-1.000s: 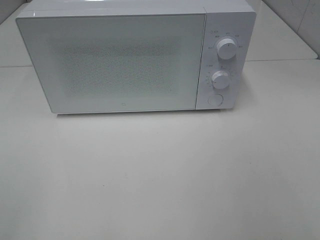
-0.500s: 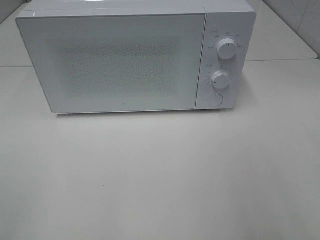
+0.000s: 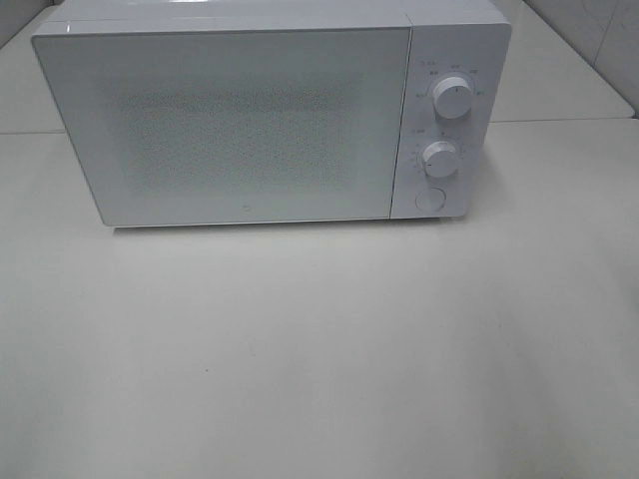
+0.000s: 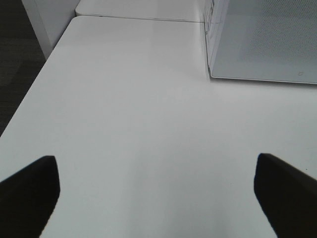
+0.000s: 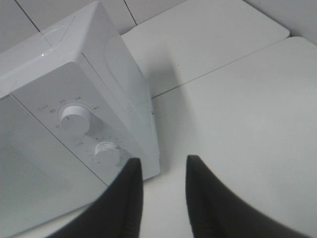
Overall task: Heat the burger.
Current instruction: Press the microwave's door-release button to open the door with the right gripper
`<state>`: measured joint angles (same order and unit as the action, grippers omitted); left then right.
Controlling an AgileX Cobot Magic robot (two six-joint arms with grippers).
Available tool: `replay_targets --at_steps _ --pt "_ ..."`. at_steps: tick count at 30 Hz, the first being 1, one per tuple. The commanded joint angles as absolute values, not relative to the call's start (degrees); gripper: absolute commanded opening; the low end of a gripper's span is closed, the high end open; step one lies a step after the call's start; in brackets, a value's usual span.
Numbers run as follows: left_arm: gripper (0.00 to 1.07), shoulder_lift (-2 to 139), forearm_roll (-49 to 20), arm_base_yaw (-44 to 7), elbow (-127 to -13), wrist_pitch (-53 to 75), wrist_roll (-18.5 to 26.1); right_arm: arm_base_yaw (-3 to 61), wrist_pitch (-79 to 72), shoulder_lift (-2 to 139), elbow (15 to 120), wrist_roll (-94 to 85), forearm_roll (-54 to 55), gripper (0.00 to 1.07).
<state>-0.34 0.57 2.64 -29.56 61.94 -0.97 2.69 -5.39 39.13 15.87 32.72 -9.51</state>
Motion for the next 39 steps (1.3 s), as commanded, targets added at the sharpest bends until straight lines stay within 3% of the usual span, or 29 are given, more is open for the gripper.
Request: replay_targets --at_steps 1,3,14,30,39 --pt "1.00 -1.3 0.3 2.6 -29.6 61.2 -1.3 2.6 -11.1 41.0 14.8 39.1 -9.6 0.13" --pt "1.00 -1.3 0.3 2.6 -29.6 61.2 -1.3 2.6 -18.0 45.1 12.6 51.2 -9.6 0.00" --pt "1.00 -1.3 0.3 2.6 -29.6 61.2 -1.3 2.6 -29.3 59.8 10.8 73.9 -9.7 0.00" --pt "1.00 -1.3 0.3 2.6 -29.6 61.2 -1.3 2.9 -50.6 84.7 10.8 88.4 -9.7 0.00" --pt "1.00 -1.3 0.3 2.6 -29.6 61.2 -1.3 14.2 -57.1 96.3 13.5 90.2 1.8 0.00"
